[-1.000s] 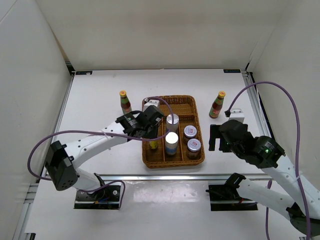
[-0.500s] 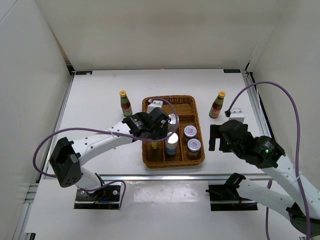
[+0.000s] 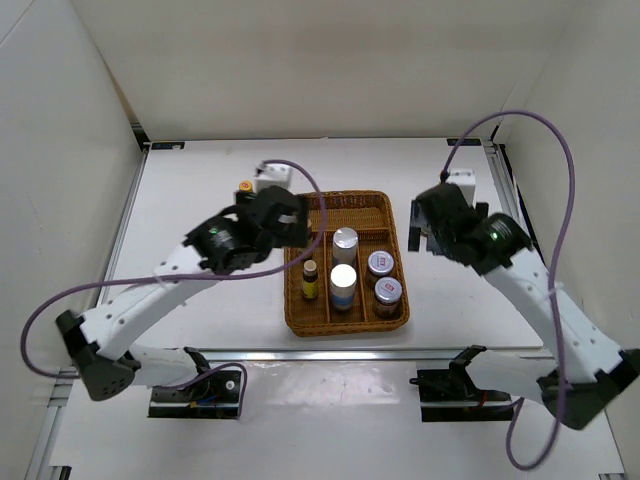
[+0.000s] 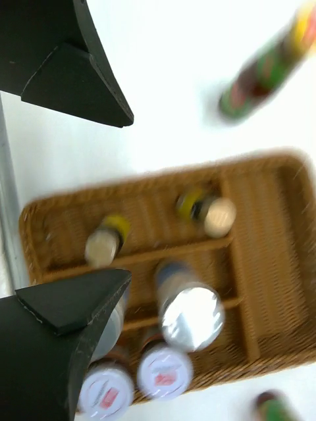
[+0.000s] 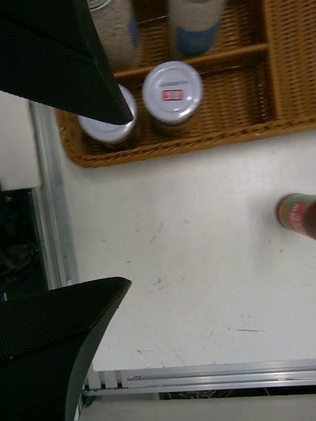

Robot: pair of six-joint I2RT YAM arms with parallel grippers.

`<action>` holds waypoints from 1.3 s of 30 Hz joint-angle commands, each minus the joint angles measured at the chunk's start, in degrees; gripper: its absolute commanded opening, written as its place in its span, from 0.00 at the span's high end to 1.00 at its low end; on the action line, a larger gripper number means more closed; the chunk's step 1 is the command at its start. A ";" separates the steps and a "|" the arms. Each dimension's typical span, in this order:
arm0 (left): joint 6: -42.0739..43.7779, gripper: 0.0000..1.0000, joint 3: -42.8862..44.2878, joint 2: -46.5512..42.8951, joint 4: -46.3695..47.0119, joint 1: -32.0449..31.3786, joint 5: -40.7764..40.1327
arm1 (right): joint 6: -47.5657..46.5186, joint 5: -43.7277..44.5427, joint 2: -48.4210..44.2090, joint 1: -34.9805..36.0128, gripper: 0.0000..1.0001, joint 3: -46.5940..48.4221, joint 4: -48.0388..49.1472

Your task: Organize the condiment bottles

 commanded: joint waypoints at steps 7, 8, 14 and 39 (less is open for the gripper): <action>7.34 0.00 -9.29 -12.57 -2.98 16.82 -9.67 | -8.25 -15.91 14.30 -21.79 0.00 9.85 12.95; 7.34 0.00 -11.65 -13.09 -1.93 17.96 -9.67 | -8.25 -17.05 17.18 -22.77 0.00 10.64 12.96; 7.34 0.00 -17.82 -12.40 1.94 21.48 -8.45 | -10.00 -19.61 27.22 -27.62 0.00 15.82 16.56; 9.19 0.00 -19.40 -13.80 4.58 25.00 -7.21 | -11.58 -20.67 35.14 -29.73 1.00 29.71 21.57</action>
